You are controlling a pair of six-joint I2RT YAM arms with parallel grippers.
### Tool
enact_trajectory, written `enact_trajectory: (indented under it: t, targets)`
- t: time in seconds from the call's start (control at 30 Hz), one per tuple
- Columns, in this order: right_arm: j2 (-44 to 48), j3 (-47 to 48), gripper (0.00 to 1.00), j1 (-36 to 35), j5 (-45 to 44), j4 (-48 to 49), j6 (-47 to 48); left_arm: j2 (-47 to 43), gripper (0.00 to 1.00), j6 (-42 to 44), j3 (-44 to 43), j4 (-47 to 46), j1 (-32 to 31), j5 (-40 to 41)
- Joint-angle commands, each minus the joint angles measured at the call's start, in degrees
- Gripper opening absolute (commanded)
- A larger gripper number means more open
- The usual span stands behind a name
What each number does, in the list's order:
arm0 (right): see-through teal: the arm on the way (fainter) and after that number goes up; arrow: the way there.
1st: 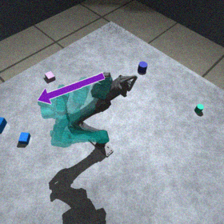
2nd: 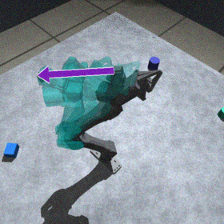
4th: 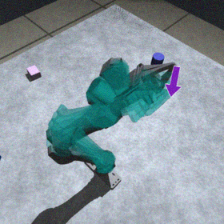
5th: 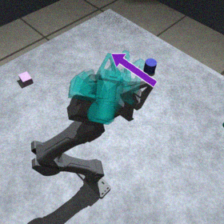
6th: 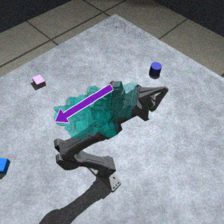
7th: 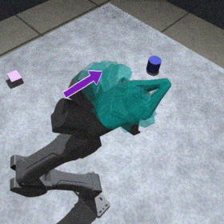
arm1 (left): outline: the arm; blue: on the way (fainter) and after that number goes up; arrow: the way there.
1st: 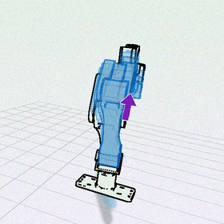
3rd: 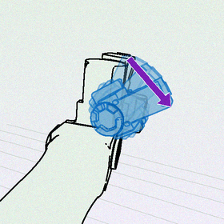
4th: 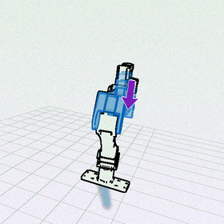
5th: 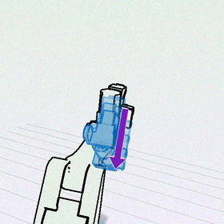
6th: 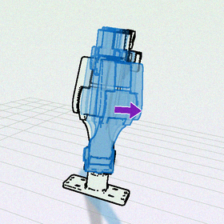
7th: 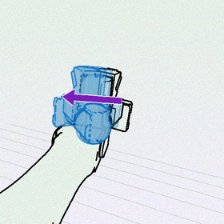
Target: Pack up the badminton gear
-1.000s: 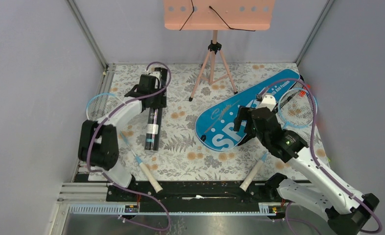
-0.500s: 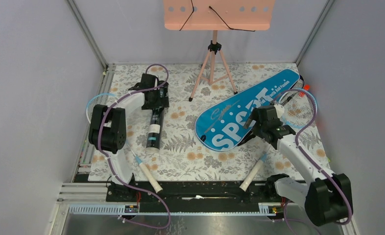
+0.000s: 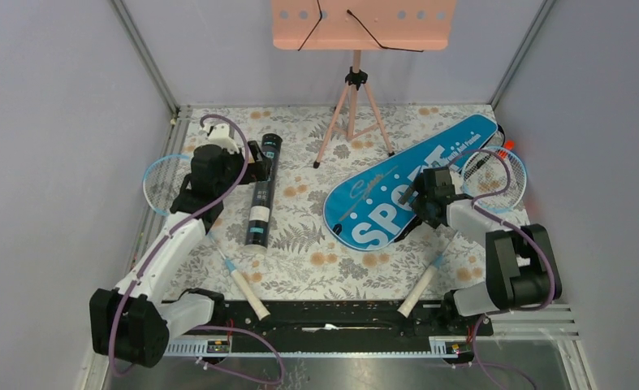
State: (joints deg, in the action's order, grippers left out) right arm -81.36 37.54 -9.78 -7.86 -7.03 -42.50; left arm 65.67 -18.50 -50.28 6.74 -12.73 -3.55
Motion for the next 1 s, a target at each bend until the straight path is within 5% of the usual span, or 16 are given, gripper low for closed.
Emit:
enact_trajectory:
  t: [0.0,0.33,0.53,0.67,0.83,0.97]
  targets:
    - [-5.65,3.68,0.86,0.38,4.53,5.39,-2.20,-3.65,0.99,-2.51,5.34,-7.63,-0.74,-3.07]
    - [-3.09,3.58,0.00,0.31,9.83,8.92,5.27,-4.86,0.99,-4.41,7.22,-10.03,-1.09,-6.48]
    - [7.26,6.09,0.00,0.29,15.24,7.40,17.18,-5.55,0.99,-3.33,6.79,-10.72,-3.32,-10.64]
    - [16.00,8.50,0.00,0.28,15.93,4.37,15.61,-7.48,0.99,-2.30,6.97,-10.55,-4.85,-13.17]
    - [23.05,12.74,0.00,0.25,31.63,-1.78,20.91,-12.79,0.99,-1.70,9.17,-11.76,-5.15,-16.94]
    - [27.92,15.14,0.00,-1.48,41.11,-10.88,34.73,-14.04,0.99,-2.06,8.60,-13.04,-5.81,-22.17]
